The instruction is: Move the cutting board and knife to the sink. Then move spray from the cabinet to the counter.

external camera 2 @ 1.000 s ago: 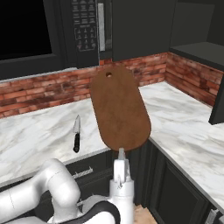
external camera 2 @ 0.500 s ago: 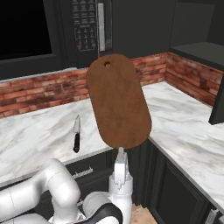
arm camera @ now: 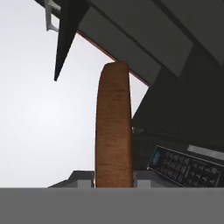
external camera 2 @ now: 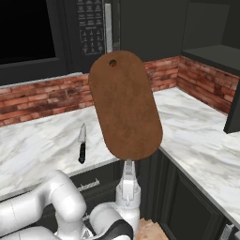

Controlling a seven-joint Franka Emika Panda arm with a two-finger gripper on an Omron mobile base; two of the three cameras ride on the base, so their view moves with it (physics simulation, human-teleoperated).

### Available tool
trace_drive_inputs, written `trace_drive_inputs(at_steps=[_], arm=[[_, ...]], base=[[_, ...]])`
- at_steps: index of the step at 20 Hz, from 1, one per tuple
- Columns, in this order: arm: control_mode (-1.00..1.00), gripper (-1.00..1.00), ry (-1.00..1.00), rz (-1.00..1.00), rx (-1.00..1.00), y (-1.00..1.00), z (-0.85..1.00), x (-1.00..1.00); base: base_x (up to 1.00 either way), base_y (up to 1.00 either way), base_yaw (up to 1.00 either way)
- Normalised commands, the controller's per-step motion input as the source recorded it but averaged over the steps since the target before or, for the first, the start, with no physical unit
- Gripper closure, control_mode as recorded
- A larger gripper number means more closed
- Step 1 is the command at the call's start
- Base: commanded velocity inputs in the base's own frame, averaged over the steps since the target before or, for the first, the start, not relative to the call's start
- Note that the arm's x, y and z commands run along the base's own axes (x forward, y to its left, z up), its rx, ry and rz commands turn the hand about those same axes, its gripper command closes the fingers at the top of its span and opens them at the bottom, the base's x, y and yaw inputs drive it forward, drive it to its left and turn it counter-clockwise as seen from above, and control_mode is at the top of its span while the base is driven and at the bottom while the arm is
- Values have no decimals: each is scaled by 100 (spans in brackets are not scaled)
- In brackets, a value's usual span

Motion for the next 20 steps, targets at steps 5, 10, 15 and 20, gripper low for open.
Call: trace_drive_inputs(at_steps=[5, 10, 15, 20], arm=[[-100, 100, -14, 3, 1, 0, 0, 0], [-100, 100, -14, 2, 0, 0, 1, 0], [-100, 100, -15, 2, 0, 0, 0, 0], [-100, 100, -3, 0, 0, 0, 0, 2]], base=[[0, 0, 0], [0, 0, 0], [0, 0, 0], [0, 0, 0]])
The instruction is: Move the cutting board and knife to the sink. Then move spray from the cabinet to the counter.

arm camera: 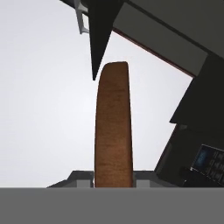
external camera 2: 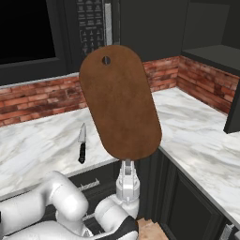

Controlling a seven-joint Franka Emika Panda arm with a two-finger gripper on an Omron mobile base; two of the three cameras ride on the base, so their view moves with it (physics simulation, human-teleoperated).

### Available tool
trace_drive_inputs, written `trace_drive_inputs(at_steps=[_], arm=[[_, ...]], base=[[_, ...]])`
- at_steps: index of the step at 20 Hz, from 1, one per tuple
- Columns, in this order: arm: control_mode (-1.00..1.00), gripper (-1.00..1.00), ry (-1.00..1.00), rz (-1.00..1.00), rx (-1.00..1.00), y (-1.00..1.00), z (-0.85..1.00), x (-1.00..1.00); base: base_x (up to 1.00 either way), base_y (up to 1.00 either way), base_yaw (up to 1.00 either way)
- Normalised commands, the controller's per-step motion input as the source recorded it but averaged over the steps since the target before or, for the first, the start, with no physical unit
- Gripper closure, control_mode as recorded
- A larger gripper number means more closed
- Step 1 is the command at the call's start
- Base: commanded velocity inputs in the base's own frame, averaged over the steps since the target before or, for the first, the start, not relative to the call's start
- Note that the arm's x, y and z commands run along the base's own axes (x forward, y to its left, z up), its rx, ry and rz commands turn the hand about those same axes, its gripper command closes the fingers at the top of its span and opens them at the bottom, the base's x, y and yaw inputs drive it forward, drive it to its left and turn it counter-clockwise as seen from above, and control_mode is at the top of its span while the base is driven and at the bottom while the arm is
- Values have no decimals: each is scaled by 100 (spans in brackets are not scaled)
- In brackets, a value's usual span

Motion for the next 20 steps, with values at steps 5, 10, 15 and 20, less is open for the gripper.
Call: trace_drive_inputs(at_steps=[5, 10, 15, 20], arm=[[-100, 100, 0, 0, 0, 0, 0, 1], [-100, 100, 0, 0, 0, 0, 0, 0], [-100, 100, -2, 0, 0, 0, 0, -8], [100, 100, -1, 0, 0, 0, 0, -5]], base=[[0, 0, 0], [0, 0, 0], [0, 0, 0], [-24, -3, 0]])
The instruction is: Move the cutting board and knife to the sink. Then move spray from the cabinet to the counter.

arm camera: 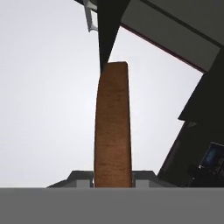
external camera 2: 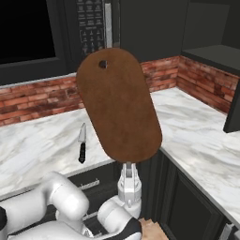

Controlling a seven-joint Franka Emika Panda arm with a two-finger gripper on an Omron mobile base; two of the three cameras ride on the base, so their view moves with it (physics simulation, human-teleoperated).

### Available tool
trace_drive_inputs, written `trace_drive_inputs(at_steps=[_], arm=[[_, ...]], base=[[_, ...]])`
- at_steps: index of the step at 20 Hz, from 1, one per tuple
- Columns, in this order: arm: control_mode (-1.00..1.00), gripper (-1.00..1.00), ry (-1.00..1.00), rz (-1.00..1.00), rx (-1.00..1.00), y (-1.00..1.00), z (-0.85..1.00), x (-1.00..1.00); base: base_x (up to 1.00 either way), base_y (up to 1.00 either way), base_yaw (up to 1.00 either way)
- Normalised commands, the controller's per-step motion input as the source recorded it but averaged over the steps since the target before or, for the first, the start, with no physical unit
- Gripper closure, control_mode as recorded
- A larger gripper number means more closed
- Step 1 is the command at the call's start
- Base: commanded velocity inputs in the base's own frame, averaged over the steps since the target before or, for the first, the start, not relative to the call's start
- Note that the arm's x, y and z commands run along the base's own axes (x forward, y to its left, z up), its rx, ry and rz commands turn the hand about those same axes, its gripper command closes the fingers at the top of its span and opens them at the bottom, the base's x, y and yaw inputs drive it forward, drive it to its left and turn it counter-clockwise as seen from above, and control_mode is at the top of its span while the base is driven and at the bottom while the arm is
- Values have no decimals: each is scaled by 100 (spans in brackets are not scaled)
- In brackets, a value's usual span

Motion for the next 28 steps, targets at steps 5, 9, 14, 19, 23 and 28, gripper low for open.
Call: trace_drive_inputs(at_steps=[5, 9, 14, 19, 23, 28], arm=[[100, 100, 0, 0, 0, 0, 0, 0], [100, 100, 0, 0, 0, 0, 0, 0], [100, 100, 0, 0, 0, 0, 0, 0], [100, 100, 0, 0, 0, 0, 0, 0], [100, 100, 0, 0, 0, 0, 0, 0], [100, 100, 0, 0, 0, 0, 0, 0]], base=[[-59, -47, -4], [-66, -56, -5], [-51, -41, 0], [-45, -41, -1], [-8, -20, -10], [-11, -31, -11]])
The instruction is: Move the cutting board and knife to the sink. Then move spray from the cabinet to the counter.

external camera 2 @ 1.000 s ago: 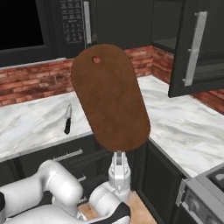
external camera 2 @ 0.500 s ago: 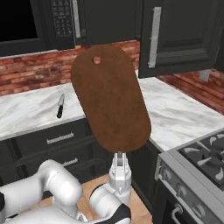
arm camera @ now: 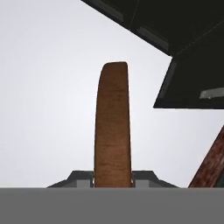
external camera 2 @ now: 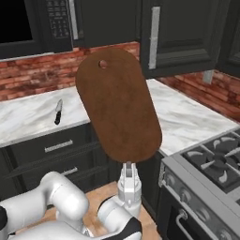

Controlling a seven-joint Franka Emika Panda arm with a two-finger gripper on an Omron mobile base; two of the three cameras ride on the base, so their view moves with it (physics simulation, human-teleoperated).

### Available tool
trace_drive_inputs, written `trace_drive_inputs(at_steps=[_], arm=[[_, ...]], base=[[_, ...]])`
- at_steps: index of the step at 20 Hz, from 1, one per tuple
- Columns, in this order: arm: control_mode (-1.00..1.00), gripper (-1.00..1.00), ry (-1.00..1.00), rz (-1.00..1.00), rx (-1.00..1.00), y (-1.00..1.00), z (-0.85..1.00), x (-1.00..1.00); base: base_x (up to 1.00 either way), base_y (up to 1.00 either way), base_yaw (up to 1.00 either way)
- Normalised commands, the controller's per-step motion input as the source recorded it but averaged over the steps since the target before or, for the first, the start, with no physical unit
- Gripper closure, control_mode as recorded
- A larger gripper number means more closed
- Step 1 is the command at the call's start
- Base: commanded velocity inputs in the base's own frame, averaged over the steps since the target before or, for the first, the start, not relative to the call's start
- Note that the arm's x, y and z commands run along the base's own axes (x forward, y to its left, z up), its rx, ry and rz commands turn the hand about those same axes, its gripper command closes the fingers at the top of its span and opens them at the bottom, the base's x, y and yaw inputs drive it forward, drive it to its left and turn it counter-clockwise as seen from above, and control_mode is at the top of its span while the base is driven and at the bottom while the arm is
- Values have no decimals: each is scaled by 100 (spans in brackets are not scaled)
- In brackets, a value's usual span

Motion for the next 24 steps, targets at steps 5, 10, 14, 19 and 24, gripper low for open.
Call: trace_drive_inputs(at_steps=[5, 10, 14, 19, 24], arm=[[100, 100, 0, 0, 0, 0, 0, 0], [100, 100, 0, 0, 0, 0, 0, 0], [100, 100, 0, 0, 0, 0, 0, 0], [100, 100, 0, 0, 0, 0, 0, 0], [100, 100, 0, 0, 0, 0, 0, 0]], base=[[-23, -40, -3], [-43, -30, 0], [-38, -15, 0], [-25, -11, -1], [-6, 0, -33]])
